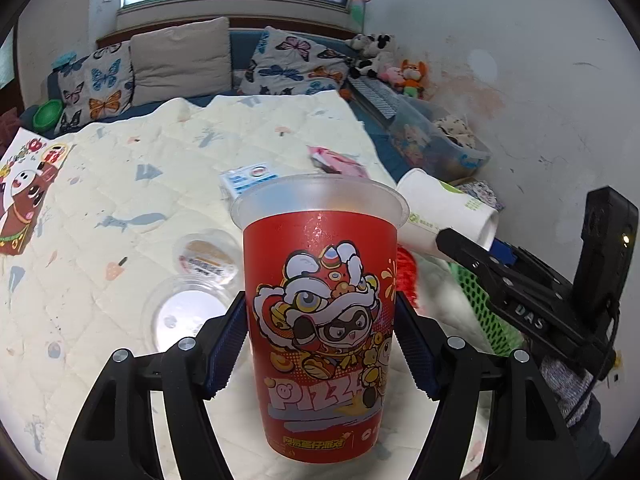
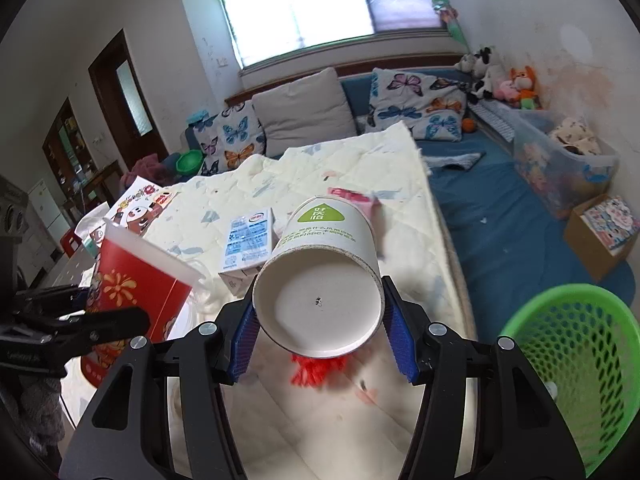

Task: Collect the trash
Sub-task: 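Grasp the white paper cup with the right tool while the left tool holds the red cup, then drop the white cup with the right tool while the left tool drops the red cup into the basket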

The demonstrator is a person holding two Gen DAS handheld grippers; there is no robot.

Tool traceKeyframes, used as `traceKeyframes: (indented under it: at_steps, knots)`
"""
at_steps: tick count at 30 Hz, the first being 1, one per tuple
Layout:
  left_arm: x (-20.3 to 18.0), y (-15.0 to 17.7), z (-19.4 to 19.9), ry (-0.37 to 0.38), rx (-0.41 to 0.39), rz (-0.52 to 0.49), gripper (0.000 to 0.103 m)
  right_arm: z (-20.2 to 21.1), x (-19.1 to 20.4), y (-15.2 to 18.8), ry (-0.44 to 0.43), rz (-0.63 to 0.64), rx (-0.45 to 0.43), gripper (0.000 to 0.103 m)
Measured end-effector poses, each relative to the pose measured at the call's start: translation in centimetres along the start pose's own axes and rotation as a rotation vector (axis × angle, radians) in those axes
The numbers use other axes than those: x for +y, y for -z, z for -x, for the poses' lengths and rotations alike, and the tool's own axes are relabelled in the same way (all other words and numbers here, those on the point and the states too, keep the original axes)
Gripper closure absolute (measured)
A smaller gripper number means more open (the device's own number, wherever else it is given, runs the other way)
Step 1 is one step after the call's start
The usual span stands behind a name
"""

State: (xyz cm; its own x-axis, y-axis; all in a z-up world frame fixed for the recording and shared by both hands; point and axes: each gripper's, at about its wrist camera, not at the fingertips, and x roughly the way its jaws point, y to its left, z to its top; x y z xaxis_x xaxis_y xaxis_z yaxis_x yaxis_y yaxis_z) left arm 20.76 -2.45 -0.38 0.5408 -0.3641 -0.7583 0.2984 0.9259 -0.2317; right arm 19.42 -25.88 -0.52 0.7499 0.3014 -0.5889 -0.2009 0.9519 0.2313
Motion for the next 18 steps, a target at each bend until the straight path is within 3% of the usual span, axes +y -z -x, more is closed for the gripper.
traceKeyframes:
  at_steps: [18]
  knots:
    - [-8.2, 0.7, -0.7, 0.083, 0.017, -0.113, 0.035, 7.9, -6.5, 4.9, 0.162, -0.067, -0.007, 0.046]
